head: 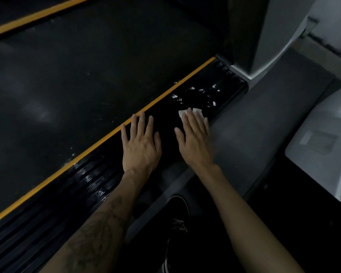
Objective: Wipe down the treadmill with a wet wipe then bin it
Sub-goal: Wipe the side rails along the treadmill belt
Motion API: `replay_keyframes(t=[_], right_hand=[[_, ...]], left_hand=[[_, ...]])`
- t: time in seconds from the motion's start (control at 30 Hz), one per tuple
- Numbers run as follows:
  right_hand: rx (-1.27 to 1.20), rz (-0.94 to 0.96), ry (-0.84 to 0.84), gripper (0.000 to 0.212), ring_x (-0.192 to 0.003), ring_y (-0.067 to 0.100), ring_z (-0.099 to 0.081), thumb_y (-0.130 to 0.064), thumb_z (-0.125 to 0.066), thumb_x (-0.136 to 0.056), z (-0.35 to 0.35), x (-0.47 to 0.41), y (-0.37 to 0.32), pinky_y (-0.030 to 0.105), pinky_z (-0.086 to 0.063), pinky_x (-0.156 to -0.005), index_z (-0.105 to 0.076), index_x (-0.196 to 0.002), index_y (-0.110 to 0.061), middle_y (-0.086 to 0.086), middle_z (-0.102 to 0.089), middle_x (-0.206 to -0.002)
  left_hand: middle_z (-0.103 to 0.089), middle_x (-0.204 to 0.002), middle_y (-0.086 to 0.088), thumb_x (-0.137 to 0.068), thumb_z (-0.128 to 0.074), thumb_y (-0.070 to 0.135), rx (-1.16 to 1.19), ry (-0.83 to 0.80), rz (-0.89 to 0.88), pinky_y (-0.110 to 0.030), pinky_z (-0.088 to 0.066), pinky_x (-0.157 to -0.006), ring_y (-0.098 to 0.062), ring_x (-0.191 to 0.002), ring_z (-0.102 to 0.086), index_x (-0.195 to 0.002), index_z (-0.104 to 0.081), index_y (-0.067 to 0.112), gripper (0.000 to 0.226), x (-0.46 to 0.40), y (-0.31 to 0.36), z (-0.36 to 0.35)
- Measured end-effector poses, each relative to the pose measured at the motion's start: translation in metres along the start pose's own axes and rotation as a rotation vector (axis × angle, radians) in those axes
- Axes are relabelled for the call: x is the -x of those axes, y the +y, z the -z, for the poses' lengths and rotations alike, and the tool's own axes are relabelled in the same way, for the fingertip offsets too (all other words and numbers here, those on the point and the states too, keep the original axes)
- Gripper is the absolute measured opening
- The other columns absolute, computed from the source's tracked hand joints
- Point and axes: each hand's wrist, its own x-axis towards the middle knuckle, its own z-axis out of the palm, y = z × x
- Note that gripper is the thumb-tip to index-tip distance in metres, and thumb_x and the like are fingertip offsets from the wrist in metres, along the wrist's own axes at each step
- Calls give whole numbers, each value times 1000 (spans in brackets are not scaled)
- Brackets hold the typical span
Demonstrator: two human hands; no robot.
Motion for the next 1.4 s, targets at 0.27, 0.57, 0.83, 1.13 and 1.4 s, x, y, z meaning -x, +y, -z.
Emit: replay_keyframes(t=[0.27,0.57,0.83,1.13,1.4], right_hand=[[22,19,43,67,-155,28,-25,-49,-29,-109,-6,8,-13,48,-20,-127,-41,-153,-1,18,-35,-162],[25,-26,40,66,-156,29,-21,-47,-27,-109,-3,7,-8,49,-17,-127,-38,-155,-2,17,-30,-164],[6,19,-86,70,-158,22,-11,-51,-14,-105,2,-29,7,48,-6,-129,-31,-160,-12,7,-20,-170],[-42,34,38,57,-135,35,-42,-45,-41,-106,6,-23,1,43,-49,-106,-47,-148,-7,16,-31,-152],[28,109,-30,69,-155,27,-26,-50,-27,-107,0,-8,-10,49,-22,-126,-43,-152,0,17,-38,-161]], left_hand=[[-10,-173,-5,-107,-13,50,36,-2,-6,-54,0,-128,-22,-160,6,-162,-25,19,64,-1,-1,1],[-9,-173,-4,-106,-9,46,2,-7,4,-54,-2,-128,-22,-160,5,-163,-23,20,64,-2,2,1],[-12,-172,-6,-107,-11,45,0,6,5,-55,-3,-128,-24,-160,2,-162,-26,19,62,-3,1,0],[-12,-172,-6,-107,-13,46,-2,4,5,-54,-3,-128,-24,-160,2,-162,-25,19,62,-4,1,0],[-12,-172,-6,-106,-12,46,2,-2,2,-54,-3,-128,-23,-160,3,-162,-26,19,63,-3,1,0]])
